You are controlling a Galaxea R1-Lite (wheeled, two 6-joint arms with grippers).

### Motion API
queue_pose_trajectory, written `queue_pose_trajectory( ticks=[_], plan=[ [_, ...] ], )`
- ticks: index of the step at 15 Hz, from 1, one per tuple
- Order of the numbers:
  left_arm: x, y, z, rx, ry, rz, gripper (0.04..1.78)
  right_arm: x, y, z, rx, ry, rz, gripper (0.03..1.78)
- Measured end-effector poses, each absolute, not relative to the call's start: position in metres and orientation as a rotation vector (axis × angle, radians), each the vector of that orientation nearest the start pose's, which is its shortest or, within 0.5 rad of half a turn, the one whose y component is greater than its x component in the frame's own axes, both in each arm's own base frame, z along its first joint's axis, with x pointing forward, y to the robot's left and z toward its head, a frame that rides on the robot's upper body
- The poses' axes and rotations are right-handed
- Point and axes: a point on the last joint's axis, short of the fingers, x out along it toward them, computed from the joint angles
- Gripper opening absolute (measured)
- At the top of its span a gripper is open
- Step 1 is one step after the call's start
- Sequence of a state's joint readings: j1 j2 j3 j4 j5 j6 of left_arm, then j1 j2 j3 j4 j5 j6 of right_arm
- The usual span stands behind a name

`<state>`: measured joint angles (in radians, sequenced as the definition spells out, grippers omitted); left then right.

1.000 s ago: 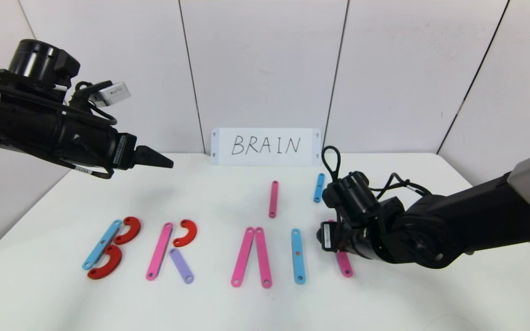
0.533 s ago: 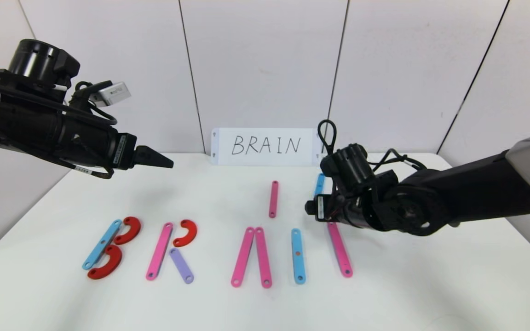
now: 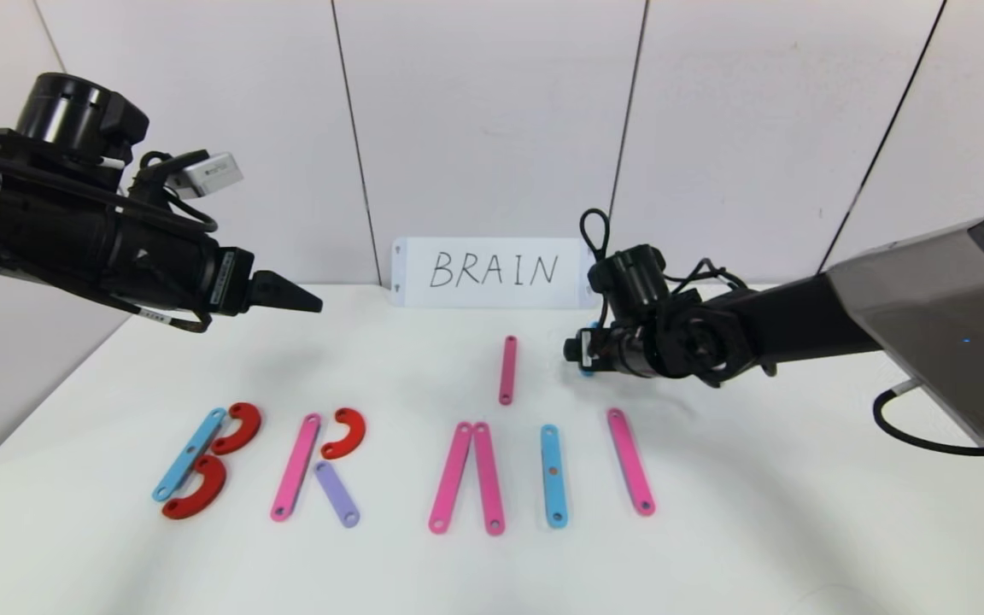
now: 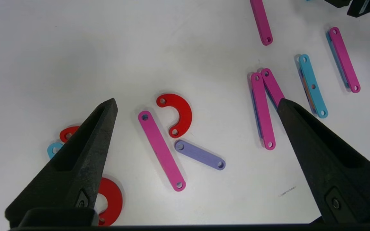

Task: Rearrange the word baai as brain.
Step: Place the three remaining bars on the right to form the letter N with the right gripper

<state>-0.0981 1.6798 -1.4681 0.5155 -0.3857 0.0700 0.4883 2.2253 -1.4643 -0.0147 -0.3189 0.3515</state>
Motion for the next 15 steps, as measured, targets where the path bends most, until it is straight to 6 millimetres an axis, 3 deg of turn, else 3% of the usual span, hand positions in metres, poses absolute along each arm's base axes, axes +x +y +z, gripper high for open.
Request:
queue_pose_trajectory(
  ticks=[9,12,15],
  plan=[
    [0.293,-0.039,0.268,-0.038,0.713,-0.492,1.74,0.412,0.206,0.081,0.025,0.698,0.05,1.67],
    [0.293,-0.039,0.267,-0.039,0.714,-0.492,1.74,0.415,0.206,0.077,0.028,0.702,0.047,1.38],
    [0.292,-0.041,0.266,-0.035,0.716,-0.496,1.74,0.416,0.206,0.075,0.031,0.702,0.044,0.86]
  ],
)
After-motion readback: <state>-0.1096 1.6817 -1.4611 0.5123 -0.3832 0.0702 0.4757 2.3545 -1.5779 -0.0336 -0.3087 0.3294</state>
